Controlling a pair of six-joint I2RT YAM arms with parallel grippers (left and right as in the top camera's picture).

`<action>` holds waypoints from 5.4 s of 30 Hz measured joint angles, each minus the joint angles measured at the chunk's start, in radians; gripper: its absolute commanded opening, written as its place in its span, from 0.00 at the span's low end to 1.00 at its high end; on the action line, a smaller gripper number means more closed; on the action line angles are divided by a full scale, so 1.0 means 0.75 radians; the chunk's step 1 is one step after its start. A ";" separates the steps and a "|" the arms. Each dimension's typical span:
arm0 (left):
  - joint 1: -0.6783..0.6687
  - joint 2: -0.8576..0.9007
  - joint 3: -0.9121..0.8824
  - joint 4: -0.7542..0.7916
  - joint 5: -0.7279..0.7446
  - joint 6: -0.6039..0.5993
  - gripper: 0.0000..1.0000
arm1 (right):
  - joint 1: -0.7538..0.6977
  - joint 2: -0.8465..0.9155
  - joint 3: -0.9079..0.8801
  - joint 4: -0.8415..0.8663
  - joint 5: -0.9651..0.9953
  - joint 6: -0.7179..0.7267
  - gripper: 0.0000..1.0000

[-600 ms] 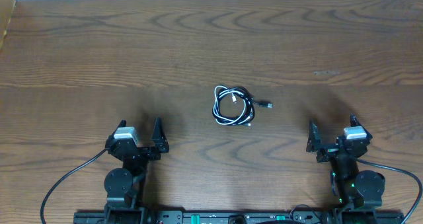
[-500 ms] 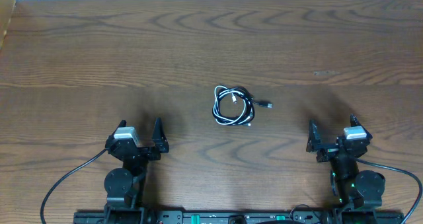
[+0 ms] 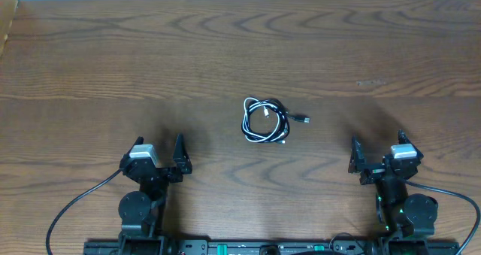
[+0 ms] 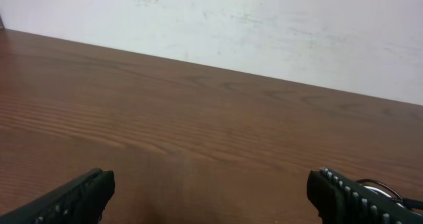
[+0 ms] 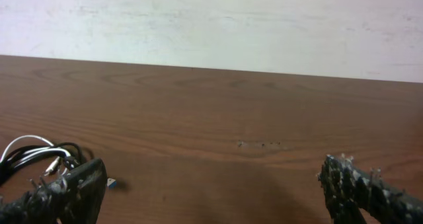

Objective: Untangle cables

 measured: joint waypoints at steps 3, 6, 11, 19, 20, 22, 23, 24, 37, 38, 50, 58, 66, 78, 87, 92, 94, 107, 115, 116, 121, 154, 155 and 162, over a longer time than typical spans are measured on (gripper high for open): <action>0.000 0.000 0.000 0.000 0.000 0.001 0.98 | 0.000 0.000 0.000 0.000 0.000 0.000 0.99; 0.000 0.000 0.000 0.000 0.000 0.001 0.98 | 0.000 0.000 0.000 0.000 0.000 0.000 0.99; 0.000 0.000 0.000 0.000 0.000 0.000 0.98 | 0.000 0.000 0.000 0.000 0.000 0.000 0.99; 0.000 0.000 0.000 0.000 0.000 0.001 0.98 | 0.000 0.000 0.000 0.000 0.000 0.000 0.99; 0.000 0.000 0.000 0.000 0.000 0.000 0.98 | 0.000 0.000 0.000 0.000 0.000 0.000 0.99; 0.000 0.000 0.000 0.000 0.000 0.001 0.98 | 0.000 0.000 0.000 0.000 0.000 0.000 0.99; 0.000 0.000 0.000 0.000 0.000 0.000 0.98 | 0.000 0.000 0.000 0.000 0.000 0.000 0.99; 0.000 0.000 0.000 0.000 0.000 0.001 0.98 | 0.000 0.000 0.000 0.000 0.000 0.000 0.99; 0.000 0.000 0.000 0.000 0.000 0.001 0.98 | 0.000 0.000 0.000 0.000 0.000 0.000 0.99; 0.000 0.000 0.000 0.000 0.000 0.000 0.98 | 0.000 0.000 0.000 0.000 0.000 0.000 0.99; 0.000 0.000 0.000 0.000 0.000 0.001 0.98 | 0.000 0.000 0.000 0.000 0.000 0.000 0.99; 0.000 0.000 0.000 0.000 0.000 0.001 0.98 | 0.000 0.000 0.000 0.000 0.000 0.000 0.99; 0.000 0.000 0.000 0.000 0.000 0.001 0.98 | 0.000 0.000 0.000 0.000 0.000 0.000 0.99; 0.000 0.000 0.000 0.000 0.000 0.001 0.98 | 0.000 0.000 0.000 0.000 0.000 0.000 0.99; 0.000 0.000 0.000 0.000 0.000 0.001 0.98 | 0.000 0.000 0.000 0.000 0.000 0.000 0.99; 0.000 0.000 0.000 0.000 0.000 0.001 0.98 | 0.000 0.000 0.000 0.000 0.000 0.000 0.99; 0.000 0.000 0.000 0.000 0.000 0.001 0.98 | 0.000 0.000 0.000 0.000 0.000 0.000 0.99; 0.000 0.000 0.000 0.000 0.000 0.001 0.98 | 0.000 0.000 0.000 0.000 0.000 0.000 0.99; 0.000 0.000 0.000 0.000 0.000 0.001 0.98 | 0.000 0.000 0.000 0.006 -0.058 0.010 0.99; 0.000 0.000 0.000 0.000 0.000 0.001 0.98 | 0.000 0.000 0.000 0.007 -0.080 0.021 0.99; 0.000 0.000 0.000 0.001 0.000 0.001 0.98 | 0.000 0.000 0.000 0.009 -0.161 0.136 0.99; 0.000 0.746 0.903 -0.511 0.272 0.003 0.98 | 0.000 0.940 0.906 -0.418 -0.455 0.155 0.99; 0.000 0.817 0.966 -0.538 0.301 0.004 0.98 | 0.000 0.976 0.938 -0.449 -0.458 0.150 0.99; -0.095 1.398 1.531 -0.941 0.410 0.004 0.98 | 0.000 1.217 1.223 -0.685 -0.491 0.117 0.99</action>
